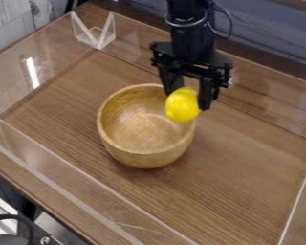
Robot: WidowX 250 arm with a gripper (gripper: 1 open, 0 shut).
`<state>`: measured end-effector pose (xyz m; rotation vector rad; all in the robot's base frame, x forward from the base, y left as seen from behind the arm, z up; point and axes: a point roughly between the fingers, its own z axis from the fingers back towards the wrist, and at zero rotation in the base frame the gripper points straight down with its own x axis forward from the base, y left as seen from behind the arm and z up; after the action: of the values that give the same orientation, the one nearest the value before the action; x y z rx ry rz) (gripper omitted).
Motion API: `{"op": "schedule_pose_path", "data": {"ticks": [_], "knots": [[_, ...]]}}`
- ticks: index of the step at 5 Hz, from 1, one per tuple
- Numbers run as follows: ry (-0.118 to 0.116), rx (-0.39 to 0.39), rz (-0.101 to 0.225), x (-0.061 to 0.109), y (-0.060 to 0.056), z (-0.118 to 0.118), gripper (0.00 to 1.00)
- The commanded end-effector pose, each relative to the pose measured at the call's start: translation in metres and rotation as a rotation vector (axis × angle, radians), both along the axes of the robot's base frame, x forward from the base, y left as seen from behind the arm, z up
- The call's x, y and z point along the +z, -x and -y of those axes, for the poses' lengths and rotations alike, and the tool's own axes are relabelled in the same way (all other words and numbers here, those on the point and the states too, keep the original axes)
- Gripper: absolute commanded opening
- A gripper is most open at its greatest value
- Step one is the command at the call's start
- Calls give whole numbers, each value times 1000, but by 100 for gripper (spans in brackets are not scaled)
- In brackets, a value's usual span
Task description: Put the lemon in the brown bowl
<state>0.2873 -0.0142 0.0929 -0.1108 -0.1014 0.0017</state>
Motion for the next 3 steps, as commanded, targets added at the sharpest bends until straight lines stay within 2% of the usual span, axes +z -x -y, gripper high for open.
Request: {"op": "schedule_pose_path", "data": {"ticks": [1,3], "knots": [[-9,14,76,23,-1,-6,0],[-18,18,68,24,7,-9,0]]}}
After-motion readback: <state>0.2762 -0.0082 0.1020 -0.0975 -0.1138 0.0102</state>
